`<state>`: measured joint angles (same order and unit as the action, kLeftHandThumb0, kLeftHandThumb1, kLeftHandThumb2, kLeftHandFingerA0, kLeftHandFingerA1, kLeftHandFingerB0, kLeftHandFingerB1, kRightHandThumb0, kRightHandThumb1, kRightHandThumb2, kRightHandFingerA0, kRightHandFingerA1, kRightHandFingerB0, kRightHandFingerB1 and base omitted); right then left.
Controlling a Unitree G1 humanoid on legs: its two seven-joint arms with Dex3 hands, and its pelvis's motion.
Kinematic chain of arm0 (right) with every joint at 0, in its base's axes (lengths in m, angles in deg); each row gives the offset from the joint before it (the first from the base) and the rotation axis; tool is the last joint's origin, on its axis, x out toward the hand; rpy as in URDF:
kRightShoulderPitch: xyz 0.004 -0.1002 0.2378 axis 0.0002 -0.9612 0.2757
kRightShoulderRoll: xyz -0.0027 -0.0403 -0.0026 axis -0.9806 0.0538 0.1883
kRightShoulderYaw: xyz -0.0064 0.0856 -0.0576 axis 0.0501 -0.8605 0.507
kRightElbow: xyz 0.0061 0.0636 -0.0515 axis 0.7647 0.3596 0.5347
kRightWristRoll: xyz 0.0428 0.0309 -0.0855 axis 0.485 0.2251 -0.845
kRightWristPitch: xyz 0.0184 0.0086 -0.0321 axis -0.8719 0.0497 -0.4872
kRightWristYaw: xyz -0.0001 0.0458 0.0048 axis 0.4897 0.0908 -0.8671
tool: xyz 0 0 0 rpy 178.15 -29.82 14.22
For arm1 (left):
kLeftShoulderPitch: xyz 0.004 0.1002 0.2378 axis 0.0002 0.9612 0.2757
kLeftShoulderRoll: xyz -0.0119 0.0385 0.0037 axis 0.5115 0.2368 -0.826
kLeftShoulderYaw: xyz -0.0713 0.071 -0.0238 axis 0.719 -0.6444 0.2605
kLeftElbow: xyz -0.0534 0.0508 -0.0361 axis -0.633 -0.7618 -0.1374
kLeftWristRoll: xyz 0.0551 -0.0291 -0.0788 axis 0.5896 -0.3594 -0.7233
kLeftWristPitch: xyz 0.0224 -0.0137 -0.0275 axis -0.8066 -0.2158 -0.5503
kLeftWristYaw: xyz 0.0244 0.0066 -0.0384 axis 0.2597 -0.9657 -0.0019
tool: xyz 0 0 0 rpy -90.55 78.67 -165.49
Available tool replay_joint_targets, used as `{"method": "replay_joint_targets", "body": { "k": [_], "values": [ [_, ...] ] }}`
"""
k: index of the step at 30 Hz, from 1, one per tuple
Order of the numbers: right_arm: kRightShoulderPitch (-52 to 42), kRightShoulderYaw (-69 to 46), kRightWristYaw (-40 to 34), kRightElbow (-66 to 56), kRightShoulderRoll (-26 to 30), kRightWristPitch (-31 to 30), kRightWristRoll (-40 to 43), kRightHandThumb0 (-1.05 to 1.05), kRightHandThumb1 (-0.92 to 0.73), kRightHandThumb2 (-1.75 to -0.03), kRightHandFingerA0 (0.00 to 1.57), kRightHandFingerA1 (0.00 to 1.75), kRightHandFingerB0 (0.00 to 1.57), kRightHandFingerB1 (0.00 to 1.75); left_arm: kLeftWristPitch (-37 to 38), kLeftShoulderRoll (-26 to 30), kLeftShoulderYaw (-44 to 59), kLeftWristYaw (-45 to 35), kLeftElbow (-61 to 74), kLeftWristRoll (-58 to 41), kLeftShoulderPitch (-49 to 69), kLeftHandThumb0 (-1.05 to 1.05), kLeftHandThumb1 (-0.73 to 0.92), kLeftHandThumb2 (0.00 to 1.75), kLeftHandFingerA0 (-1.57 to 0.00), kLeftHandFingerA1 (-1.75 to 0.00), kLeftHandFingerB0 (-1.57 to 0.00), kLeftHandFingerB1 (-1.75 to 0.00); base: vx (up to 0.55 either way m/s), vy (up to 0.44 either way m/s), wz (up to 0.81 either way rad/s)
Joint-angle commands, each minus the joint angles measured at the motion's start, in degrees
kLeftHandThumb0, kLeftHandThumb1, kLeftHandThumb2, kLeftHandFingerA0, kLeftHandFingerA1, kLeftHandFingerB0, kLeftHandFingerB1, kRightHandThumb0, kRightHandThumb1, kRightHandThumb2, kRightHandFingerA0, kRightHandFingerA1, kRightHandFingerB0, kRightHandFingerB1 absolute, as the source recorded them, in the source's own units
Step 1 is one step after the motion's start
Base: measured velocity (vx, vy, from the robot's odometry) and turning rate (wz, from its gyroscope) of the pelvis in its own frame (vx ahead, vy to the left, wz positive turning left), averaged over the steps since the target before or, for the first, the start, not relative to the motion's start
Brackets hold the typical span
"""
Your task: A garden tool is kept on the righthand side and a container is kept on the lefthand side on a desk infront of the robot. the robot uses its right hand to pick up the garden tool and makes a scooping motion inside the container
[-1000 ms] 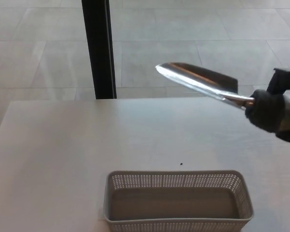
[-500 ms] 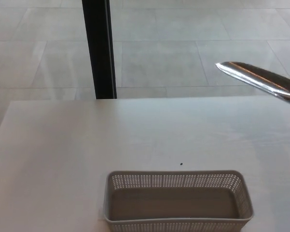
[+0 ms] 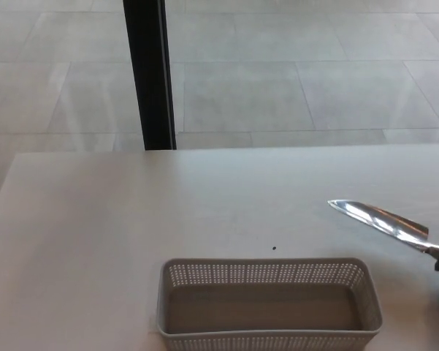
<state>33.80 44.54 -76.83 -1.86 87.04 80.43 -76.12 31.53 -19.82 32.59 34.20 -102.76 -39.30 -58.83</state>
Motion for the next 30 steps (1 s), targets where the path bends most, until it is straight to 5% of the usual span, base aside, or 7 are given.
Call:
{"method": "replay_joint_targets", "body": {
  "k": [1, 5, 6, 9, 14, 26, 30],
  "values": [
    [-1.1, 1.3, -3.3, -0.4, -1.0, -3.3, 2.4, -0.38, -0.68, -0.68, 0.87, 1.67, 0.77, 0.93, 0.6, 0.1, -0.1, 0.6, -0.2, 0.2, 0.1, -0.52, 0.68, 0.6, -0.61, -0.64, -0.57, -0.51, 0.0, 0.0, 0.0],
    [-0.6, 3.2, 8.1, -4.0, -0.9, -9.0, 3.5, -0.47, -0.75, -0.62, 0.77, 1.1, 0.51, 0.51, 0.5, 0.1, 0.0, 0.6, 0.0, 0.1, 0.2, -0.52, 0.68, 0.6, -0.62, -0.65, -0.57, -0.51, 0.0, 0.0, 0.0],
    [0.4, 4.1, 12.3, -4.6, -0.7, -11.0, 3.5, -0.57, -0.62, -0.98, 0.76, 0.89, 0.32, 0.55, 0.7, 0.1, -0.4, 1.0, 0.0, 0.6, 0.3, -0.53, 0.68, 0.6, -0.63, -0.65, -0.57, -0.51, 0.0, 0.0, 0.0],
    [0.8, 4.1, 16.4, -6.5, -0.5, -12.9, 4.9, -0.59, -0.74, -0.62, 0.75, 0.85, 0.29, 0.36, 0.7, 0.1, -0.6, 1.1, -0.1, 0.8, 0.3, -0.52, 0.7, 0.61, -0.61, -0.62, -0.55, -0.5, 0.0, 0.0, 0.0],
    [0.3, 2.8, 26.6, -12.2, 1.2, -17.6, 8.0, -0.97, -0.67, -1.02, 0.02, 0.19, 0.12, 0.09, -0.1, 0.1, -0.3, 1.0, -0.2, 0.4, 0.0, -0.5, 0.69, 0.61, -0.62, -0.61, -0.55, -0.5, 0.0, 0.0, 0.0],
    [-6.4, -2.2, 36.8, -21.6, 12.6, -14.2, 12.9, -1.05, -0.86, -0.64, 0.0, 0.0, 0.0, 0.0, 0.9, 0.0, -0.7, 1.3, -0.4, 1.0, 0.5, -0.52, 0.69, 0.61, -0.6, -0.62, -0.54, -0.5, 0.0, 0.0, 0.0],
    [-12.7, -10.1, 37.5, -27.0, 16.4, -12.3, 18.6, -0.98, -0.58, -0.93, 0.0, 0.0, 0.0, 0.03, 0.2, 0.3, -0.5, 1.1, -0.3, 0.6, 0.2, -0.53, 0.69, 0.6, -0.62, -0.64, -0.55, -0.5, 0.0, 0.0, 0.0]
  ]
}}
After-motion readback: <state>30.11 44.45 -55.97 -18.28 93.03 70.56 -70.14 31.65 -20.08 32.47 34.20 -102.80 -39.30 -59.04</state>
